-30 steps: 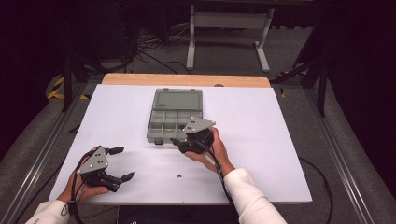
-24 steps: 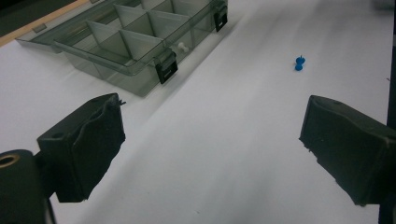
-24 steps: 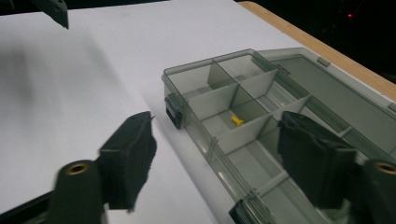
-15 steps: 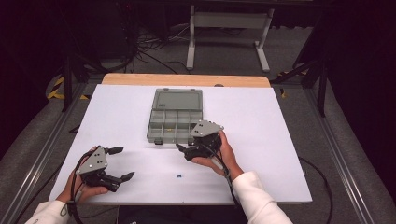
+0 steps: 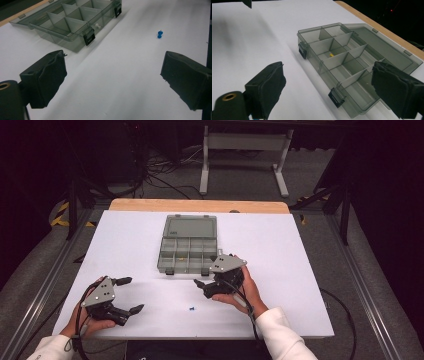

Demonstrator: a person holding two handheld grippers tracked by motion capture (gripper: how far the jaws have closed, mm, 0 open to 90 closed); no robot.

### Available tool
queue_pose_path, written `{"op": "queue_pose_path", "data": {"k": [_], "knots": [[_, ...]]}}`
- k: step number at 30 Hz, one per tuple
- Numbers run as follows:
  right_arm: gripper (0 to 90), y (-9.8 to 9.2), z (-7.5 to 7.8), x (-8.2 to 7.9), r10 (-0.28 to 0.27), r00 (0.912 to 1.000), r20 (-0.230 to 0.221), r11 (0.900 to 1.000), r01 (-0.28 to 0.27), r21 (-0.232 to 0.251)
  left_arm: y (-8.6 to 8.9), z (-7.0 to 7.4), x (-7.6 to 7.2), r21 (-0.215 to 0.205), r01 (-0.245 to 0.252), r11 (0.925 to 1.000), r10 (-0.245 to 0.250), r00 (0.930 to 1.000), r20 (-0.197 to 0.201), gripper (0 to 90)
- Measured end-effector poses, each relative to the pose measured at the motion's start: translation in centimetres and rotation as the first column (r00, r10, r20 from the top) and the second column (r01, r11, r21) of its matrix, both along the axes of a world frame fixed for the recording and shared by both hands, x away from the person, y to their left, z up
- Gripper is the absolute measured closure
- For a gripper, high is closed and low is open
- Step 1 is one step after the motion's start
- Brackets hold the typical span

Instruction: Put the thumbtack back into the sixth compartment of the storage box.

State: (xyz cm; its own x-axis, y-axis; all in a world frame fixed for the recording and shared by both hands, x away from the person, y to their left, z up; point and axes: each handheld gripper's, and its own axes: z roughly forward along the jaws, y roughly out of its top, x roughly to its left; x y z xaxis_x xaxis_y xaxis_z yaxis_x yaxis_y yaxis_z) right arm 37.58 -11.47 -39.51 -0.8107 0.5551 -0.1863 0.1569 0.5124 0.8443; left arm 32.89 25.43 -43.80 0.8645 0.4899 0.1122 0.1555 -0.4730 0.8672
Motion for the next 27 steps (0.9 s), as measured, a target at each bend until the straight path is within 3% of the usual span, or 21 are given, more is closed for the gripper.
{"op": "queue_pose_path", "data": {"k": [7,12,19,27], "knots": [[11.7,-0.3,-0.8,-1.0,0.021,0.9996,-0.016,1.000,-0.021,-0.012,-0.1,0.0,0.0,0.004,0.002,1.0000,-0.002,1.0000,-0.003,6.7],[11.5,-0.5,-1.9,-1.7,0.036,0.9979,-0.053,0.999,-0.038,-0.033,-0.1,-0.1,0.0,0.005,0.001,1.0000,-0.001,1.0000,-0.003,6.6],[12.9,-0.4,-3.0,-2.6,0.085,0.9902,-0.111,0.995,-0.091,-0.051,-0.2,-0.1,0.0,0.008,0.002,1.0000,-0.002,1.0000,-0.001,6.6],[11.8,0.1,-3.9,-3.1,0.104,0.9854,-0.134,0.990,-0.116,-0.080,-0.2,-0.1,0.0,0.009,0.002,1.0000,-0.002,1.0000,-0.002,6.6]]}}
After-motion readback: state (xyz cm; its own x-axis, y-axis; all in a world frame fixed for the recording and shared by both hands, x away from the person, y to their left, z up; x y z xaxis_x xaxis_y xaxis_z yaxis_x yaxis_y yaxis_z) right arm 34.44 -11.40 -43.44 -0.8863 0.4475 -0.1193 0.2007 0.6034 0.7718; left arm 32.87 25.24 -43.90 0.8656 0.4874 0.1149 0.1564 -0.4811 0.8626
